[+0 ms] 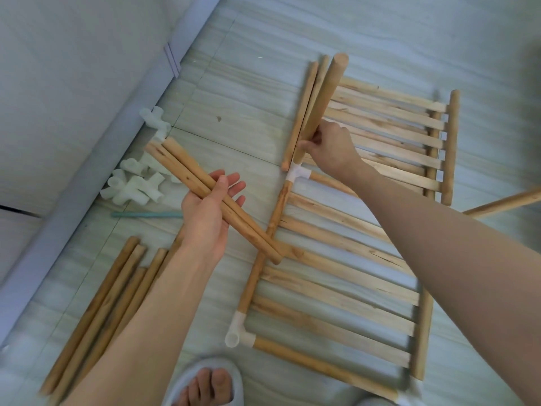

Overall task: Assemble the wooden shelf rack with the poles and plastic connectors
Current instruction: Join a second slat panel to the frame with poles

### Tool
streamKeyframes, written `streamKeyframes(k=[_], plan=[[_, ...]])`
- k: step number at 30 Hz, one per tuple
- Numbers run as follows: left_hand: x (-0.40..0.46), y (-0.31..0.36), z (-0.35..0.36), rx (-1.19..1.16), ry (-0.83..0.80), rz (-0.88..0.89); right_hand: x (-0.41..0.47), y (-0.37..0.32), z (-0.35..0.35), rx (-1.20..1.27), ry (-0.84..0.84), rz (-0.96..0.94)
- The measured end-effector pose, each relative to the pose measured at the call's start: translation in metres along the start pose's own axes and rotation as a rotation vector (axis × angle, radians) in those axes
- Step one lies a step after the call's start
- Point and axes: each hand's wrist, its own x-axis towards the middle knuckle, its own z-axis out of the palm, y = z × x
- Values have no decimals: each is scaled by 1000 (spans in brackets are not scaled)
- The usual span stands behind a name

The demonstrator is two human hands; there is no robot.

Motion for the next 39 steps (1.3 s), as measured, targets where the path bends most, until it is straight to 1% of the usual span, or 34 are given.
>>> streamKeyframes(k=[2,5,8,9,11,12,13,14,15,16,17,18,20,22,25,27,29,33,35,39], plan=[[-1,-1,0,5,-12,-6,-1,1,3,-12,26,1],[-4,-1,2,16,-49,-19,-6,1,11,58,87,31],[-9,-2,5,37,-100,-34,-12,-1,12,134,84,106],[-11,-1,6,44,-117,-37,-15,-2,12,205,85,171],[-17,1,11,57,-152,-37,-34,-3,9,434,91,385],[-21,3,14,64,-172,-33,-49,-3,7,501,52,469],[-26,5,17,72,-193,-29,-68,-3,4,512,-62,499],[-32,7,20,79,-215,-23,-88,-2,0,482,-227,479],[-38,9,24,81,-239,-17,-109,-2,-5,441,-395,428],[-45,11,28,79,-270,-13,-129,-2,-10,391,-527,360],[-54,13,32,74,-308,-10,-147,-2,-15,345,-603,286],[-64,15,37,73,-354,-6,-162,-3,-19,305,-622,207],[-86,17,43,111,-451,12,-187,-6,-27,273,-555,85],[-108,21,46,193,-526,40,-208,-9,-35,293,-491,44],[-136,29,40,323,-616,14,-234,-12,-43,317,-432,68],[-151,34,28,437,-638,-28,-254,-13,-46,348,-345,105],[-163,38,14,519,-599,-10,-274,-11,-47,418,-234,141],[-176,41,-21,498,-466,53,-306,-6,-45,646,-75,248],[-179,38,-38,475,-385,98,-318,-1,-41,724,-43,306],[-178,21,-65,486,-267,179,-330,12,-35,742,0,359]])
